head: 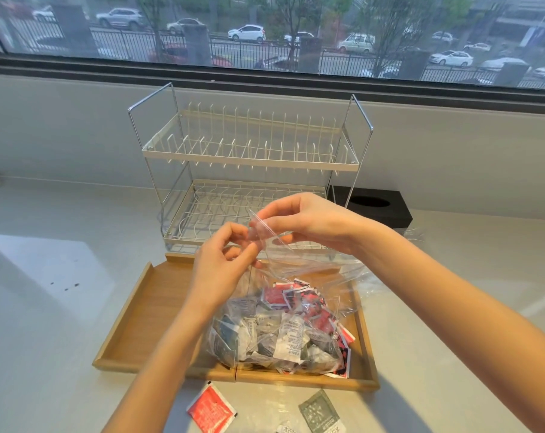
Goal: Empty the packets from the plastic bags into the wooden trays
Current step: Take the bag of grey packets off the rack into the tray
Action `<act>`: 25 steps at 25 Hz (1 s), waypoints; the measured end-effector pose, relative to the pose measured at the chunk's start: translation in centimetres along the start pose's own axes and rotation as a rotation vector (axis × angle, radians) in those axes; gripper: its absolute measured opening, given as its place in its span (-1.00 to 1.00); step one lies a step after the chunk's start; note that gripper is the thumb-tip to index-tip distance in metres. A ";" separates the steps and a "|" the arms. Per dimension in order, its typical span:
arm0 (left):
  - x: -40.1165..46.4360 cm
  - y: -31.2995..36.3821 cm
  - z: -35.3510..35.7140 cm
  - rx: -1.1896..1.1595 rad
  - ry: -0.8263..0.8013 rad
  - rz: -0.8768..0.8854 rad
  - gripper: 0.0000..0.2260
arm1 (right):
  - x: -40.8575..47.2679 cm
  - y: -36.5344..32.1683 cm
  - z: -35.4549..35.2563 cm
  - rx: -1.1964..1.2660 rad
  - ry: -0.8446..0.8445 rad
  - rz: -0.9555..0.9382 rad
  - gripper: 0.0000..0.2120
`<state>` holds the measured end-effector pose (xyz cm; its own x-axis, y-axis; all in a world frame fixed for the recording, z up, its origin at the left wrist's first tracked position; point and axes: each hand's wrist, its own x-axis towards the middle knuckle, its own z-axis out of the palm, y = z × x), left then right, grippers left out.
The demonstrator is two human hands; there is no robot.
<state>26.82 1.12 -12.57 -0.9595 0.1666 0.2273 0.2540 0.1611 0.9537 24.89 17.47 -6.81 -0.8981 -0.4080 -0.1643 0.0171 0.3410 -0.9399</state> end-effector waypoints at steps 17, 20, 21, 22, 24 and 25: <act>-0.3 1.0 -0.8 -0.180 0.027 0.068 -0.84 | -0.4 -0.4 0.0 -0.082 -0.140 0.105 -0.79; -0.3 0.9 -0.7 -0.208 0.035 0.032 -0.77 | -0.3 -0.4 0.3 -0.030 -0.084 0.078 -0.77; -0.2 0.9 -0.7 -0.217 0.036 0.026 -0.77 | -0.2 -0.4 0.4 -0.008 -0.056 0.067 -0.75; -0.2 0.9 -0.7 -0.225 0.031 0.024 -0.77 | -0.1 -0.4 0.6 0.014 -0.034 0.055 -0.74; -0.2 0.9 -0.7 -0.233 0.008 0.031 -0.76 | 0.1 -0.4 0.6 0.054 -0.007 0.040 -0.75; -0.3 0.9 -0.7 -0.240 -0.005 0.036 -0.74 | 0.1 -0.4 0.6 0.071 -0.002 0.037 -0.77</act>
<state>27.24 0.57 -11.60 -0.9494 0.1734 0.2621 0.2515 -0.0807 0.9645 25.03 16.73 -6.60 -0.8953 -0.3981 -0.2000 0.0813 0.2953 -0.9519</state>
